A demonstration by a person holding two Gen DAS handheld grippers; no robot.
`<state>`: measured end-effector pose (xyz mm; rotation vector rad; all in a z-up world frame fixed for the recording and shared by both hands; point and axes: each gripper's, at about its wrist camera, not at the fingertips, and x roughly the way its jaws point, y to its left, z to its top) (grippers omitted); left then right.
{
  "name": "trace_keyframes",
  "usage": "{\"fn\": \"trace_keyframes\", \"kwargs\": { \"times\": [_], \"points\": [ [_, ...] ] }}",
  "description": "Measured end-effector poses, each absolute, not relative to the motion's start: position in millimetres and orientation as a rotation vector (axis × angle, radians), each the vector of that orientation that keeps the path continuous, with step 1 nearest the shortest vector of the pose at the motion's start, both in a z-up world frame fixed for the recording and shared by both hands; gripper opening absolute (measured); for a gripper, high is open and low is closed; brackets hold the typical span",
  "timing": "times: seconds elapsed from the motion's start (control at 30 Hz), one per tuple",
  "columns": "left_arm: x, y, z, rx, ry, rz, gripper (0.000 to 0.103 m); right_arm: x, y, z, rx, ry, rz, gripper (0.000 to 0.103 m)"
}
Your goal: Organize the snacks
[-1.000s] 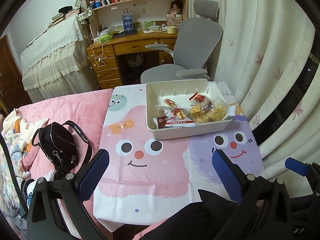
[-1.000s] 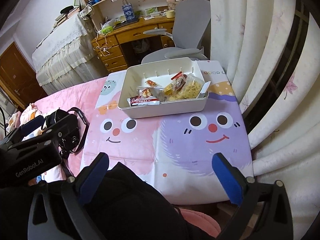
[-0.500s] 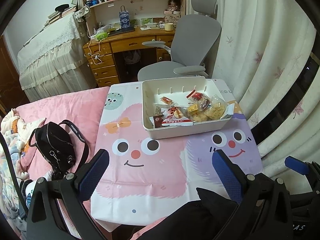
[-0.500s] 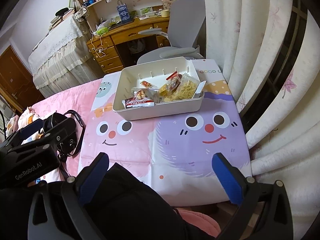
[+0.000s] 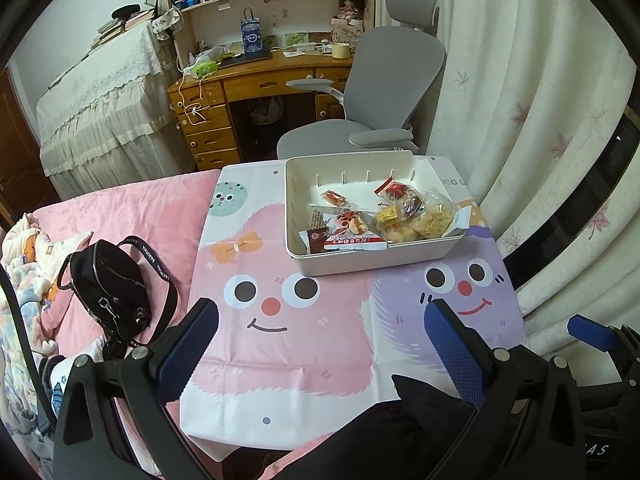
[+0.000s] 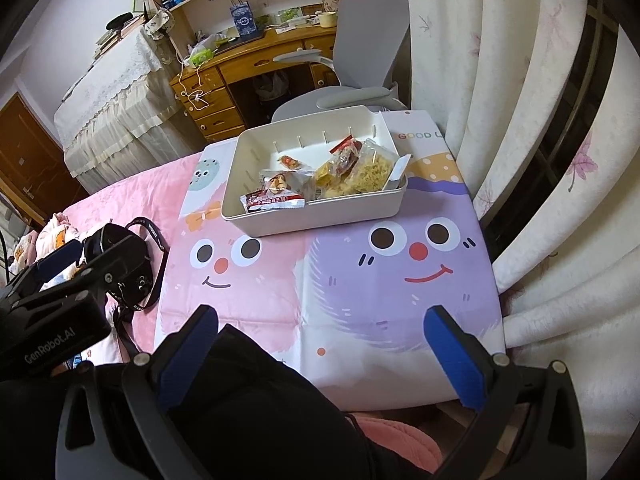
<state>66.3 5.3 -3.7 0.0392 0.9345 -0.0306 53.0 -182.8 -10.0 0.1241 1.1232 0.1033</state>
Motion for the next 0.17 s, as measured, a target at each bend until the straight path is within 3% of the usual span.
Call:
{"fn": "trace_keyframes", "kwargs": {
  "times": [0.17],
  "points": [
    [65.8,4.5,-5.1,0.038,0.936,-0.027,0.102,52.6,-184.2,-10.7,0.127,1.125,0.104,0.103]
  ]
}}
